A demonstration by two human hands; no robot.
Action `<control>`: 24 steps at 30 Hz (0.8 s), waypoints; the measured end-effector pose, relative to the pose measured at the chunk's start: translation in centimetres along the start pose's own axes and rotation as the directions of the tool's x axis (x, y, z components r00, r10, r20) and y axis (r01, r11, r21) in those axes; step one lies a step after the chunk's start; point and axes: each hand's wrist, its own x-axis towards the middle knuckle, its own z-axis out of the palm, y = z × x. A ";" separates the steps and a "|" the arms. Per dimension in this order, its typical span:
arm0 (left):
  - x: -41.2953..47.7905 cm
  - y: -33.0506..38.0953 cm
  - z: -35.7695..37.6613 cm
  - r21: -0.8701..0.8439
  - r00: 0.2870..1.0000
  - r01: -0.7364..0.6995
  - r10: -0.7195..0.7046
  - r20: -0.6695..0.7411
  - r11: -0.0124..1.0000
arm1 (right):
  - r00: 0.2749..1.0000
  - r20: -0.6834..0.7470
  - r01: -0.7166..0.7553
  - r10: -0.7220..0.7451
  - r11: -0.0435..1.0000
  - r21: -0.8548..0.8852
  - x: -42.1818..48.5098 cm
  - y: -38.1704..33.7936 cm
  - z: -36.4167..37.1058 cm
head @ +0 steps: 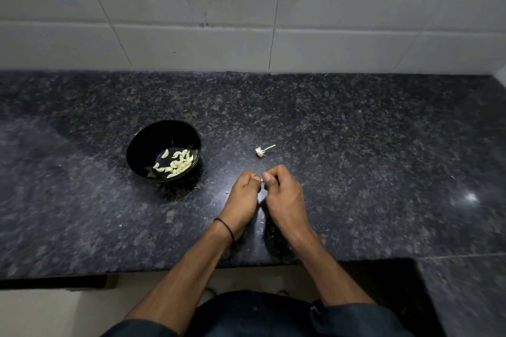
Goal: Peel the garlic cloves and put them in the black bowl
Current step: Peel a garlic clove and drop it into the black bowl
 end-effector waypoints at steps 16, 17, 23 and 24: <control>-0.5 0.2 -0.6 0.284 0.989 -0.144 0.141 0.030 0.948 | 1.000 0.009 0.022 -0.021 0.999 -0.044 -0.1 0.3 0.0; -0.4 0.1 -0.5 0.254 0.992 -0.126 0.123 0.025 0.959 | 1.000 0.010 0.020 -0.020 0.999 -0.049 -0.1 0.4 0.0; -1.0 0.4 -0.5 0.409 0.967 -0.254 0.245 0.075 0.877 | 1.000 -0.007 0.028 -0.029 0.993 -0.113 -0.2 0.0 -0.2; -1.1 0.5 -0.6 0.434 0.958 -0.286 0.273 0.092 0.855 | 1.000 -0.007 0.023 -0.024 0.993 -0.118 -0.1 0.0 -0.2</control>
